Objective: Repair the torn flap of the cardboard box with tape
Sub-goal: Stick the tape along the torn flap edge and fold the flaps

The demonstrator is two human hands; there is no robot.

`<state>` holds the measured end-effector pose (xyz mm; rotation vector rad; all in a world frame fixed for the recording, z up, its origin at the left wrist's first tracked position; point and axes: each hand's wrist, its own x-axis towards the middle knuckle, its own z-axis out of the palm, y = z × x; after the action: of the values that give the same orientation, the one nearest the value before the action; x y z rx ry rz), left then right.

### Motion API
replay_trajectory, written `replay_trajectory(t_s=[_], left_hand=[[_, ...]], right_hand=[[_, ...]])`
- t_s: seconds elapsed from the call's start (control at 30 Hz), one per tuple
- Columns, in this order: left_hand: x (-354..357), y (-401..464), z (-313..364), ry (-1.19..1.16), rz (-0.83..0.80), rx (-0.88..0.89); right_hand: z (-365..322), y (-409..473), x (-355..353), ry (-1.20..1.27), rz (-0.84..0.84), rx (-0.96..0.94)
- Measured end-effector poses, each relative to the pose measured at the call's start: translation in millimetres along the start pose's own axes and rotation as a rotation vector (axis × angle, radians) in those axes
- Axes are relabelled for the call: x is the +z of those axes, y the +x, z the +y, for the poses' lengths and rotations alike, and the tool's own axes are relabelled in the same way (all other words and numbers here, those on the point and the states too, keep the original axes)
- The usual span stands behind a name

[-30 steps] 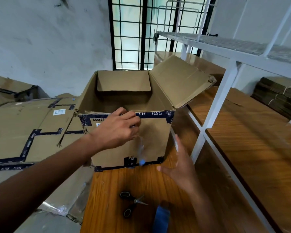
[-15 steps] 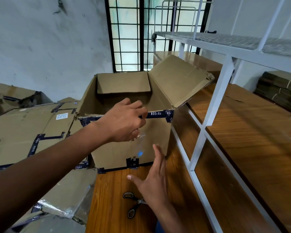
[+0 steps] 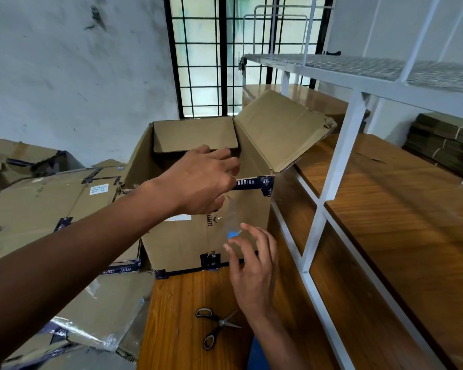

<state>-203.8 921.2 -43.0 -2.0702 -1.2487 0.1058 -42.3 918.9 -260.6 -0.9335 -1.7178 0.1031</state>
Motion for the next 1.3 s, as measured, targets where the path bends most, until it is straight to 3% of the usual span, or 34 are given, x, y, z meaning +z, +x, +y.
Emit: replay_trajectory(t_s=[0.3,0.57,0.9,1.3], left_hand=[[0.9,-1.1,-0.7,-0.02,-0.022,-0.002],[2.2,-4.8,-5.3,-0.063,-0.045,-0.018],[6.2,-9.8,-9.9,-0.098,-0.094,-0.023],[5.9,-10.1,-15.8,-0.122,-0.078,-0.036]], right_hand=[[4.2,3.3,-3.1,-0.062,-0.157,0.062],[4.3,3.0,4.7,0.025,-0.002,-0.085],[6.6,3.0,7.5,-0.172,-0.142,-0.047],[-0.9,16.1,28.5,-0.06,-0.016,-0.124]])
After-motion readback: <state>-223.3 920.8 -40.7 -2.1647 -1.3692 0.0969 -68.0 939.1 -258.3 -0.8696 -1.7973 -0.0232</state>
